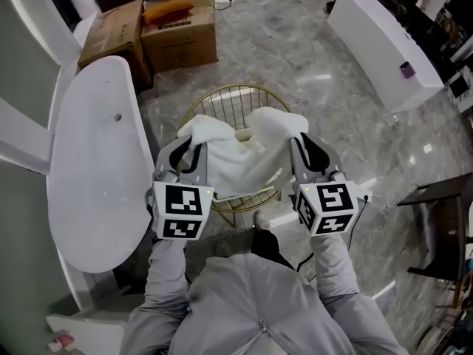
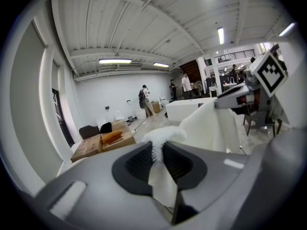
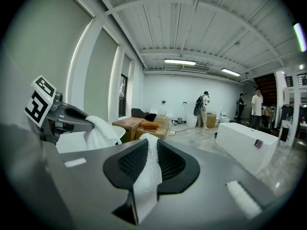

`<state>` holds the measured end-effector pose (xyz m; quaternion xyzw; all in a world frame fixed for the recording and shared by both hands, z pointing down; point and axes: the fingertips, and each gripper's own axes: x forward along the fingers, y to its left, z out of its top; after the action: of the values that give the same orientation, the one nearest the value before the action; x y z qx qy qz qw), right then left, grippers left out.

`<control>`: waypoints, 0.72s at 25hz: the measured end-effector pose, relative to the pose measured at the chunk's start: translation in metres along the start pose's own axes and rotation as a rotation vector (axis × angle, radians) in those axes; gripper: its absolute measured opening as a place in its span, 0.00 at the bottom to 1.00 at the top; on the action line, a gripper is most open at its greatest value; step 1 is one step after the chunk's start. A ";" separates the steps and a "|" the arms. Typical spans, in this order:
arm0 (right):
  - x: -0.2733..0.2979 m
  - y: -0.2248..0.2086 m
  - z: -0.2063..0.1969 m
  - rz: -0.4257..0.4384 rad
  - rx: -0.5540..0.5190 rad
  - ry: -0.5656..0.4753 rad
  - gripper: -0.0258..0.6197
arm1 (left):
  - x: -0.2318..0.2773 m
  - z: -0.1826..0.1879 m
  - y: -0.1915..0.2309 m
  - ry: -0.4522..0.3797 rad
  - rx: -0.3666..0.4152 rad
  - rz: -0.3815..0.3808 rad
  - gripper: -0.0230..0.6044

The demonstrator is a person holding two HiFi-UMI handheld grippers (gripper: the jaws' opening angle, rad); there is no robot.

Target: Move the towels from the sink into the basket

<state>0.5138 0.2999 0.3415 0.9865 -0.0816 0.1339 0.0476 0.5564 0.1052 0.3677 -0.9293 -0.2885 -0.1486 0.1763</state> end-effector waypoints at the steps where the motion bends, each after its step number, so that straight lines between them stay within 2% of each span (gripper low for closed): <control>1: 0.006 -0.002 -0.002 0.015 0.003 0.011 0.13 | 0.007 -0.002 -0.003 0.011 -0.007 0.004 0.22; 4: 0.026 -0.005 -0.018 0.072 0.004 0.035 0.13 | 0.026 -0.013 -0.011 0.062 -0.028 0.006 0.22; 8: 0.055 -0.006 -0.064 0.138 0.025 0.143 0.13 | 0.054 -0.039 -0.026 0.147 -0.058 -0.024 0.22; 14: 0.088 -0.015 -0.139 0.198 0.043 0.289 0.13 | 0.092 -0.079 -0.061 0.264 -0.048 -0.064 0.22; 18: 0.110 -0.018 -0.175 0.223 0.043 0.348 0.13 | 0.116 -0.105 -0.080 0.317 -0.082 -0.109 0.22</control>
<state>0.5766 0.3210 0.5382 0.9341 -0.1780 0.3086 0.0246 0.5827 0.1792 0.5246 -0.8836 -0.3005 -0.3144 0.1734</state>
